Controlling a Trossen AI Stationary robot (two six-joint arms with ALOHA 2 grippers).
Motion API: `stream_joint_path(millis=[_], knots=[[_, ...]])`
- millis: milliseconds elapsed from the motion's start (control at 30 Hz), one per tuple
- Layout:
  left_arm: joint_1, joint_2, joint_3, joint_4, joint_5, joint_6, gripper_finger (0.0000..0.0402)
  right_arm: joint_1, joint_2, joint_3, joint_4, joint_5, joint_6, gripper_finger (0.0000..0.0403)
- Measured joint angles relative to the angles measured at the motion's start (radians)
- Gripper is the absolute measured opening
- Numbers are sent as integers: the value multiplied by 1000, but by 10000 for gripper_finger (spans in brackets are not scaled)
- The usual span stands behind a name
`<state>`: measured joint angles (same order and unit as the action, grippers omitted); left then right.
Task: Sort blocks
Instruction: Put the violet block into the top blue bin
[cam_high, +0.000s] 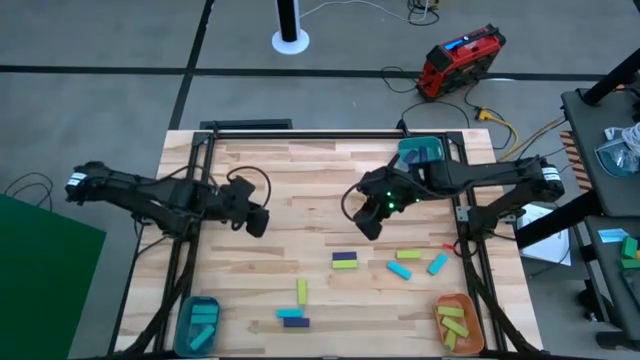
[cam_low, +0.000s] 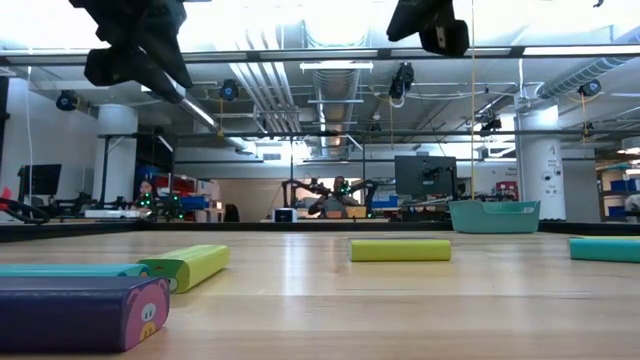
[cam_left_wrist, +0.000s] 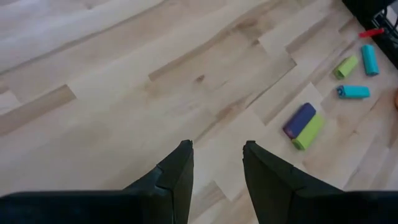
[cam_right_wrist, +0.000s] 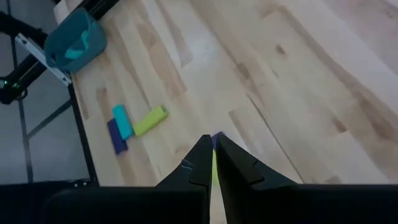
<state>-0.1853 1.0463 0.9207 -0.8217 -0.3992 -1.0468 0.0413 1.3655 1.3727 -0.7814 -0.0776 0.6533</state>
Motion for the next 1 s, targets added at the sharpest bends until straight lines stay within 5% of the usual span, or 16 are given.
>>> stream_joint_path(millis=[367,700,1000], knots=[[103,-22,0,3,70,143,118,61,188,77,11,54,-129,13],[124,-53,0,6,70,206,118,83,372,87,4,-52,-350,13],[124,-63,0,-13,70,253,118,136,524,82,0,-42,-416,13]])
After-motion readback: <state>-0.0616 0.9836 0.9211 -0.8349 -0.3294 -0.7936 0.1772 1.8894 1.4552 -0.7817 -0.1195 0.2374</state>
